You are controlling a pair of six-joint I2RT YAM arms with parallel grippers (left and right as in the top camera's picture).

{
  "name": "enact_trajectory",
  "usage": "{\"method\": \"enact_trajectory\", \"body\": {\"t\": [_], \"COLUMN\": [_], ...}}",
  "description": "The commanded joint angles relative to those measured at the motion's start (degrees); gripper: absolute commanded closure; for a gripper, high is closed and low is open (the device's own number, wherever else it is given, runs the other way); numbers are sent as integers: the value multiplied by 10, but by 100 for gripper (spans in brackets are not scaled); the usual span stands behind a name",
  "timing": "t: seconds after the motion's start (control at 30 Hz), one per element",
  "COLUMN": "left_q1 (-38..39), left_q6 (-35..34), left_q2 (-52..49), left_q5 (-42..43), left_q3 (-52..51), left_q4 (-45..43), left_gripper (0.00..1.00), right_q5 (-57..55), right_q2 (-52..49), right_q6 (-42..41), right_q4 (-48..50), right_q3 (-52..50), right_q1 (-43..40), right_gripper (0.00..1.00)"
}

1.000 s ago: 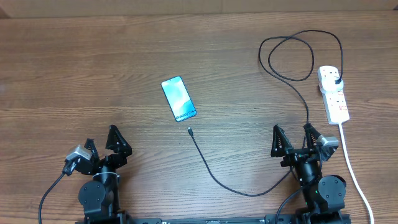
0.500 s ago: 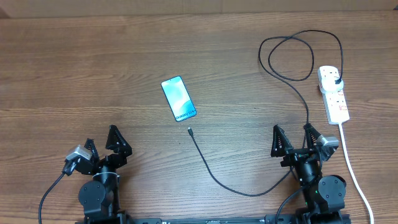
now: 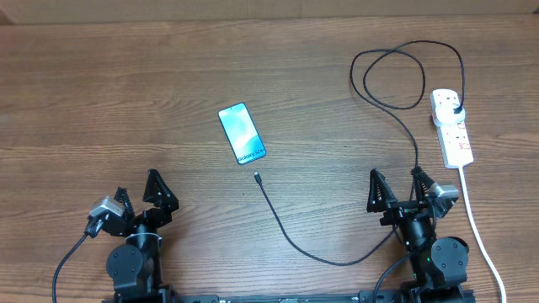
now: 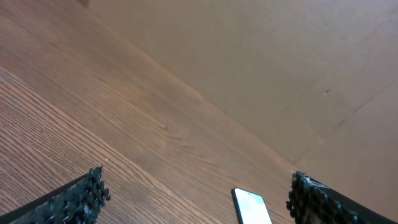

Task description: Plug charger to phone and switch on socket

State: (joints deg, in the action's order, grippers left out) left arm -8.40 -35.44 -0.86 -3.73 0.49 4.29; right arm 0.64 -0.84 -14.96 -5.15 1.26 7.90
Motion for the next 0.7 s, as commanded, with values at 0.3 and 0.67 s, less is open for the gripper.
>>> {"method": "enact_trajectory", "body": {"t": [0.3, 0.67], "left_q1": [-6, -6], "left_q6": [11, -15], "left_q2": [6, 6], "left_q5": [-7, 2], "left_q3": [-2, -2], "left_q4": [-2, -2], "left_gripper": [0, 0], "right_q5": [-5, -5], "right_q2": [7, 7], "right_q6": [0, 0], "right_q4": [4, 4], "right_q3": [-8, -8], "right_q1": [-2, -2], "right_gripper": [0, 0]}}
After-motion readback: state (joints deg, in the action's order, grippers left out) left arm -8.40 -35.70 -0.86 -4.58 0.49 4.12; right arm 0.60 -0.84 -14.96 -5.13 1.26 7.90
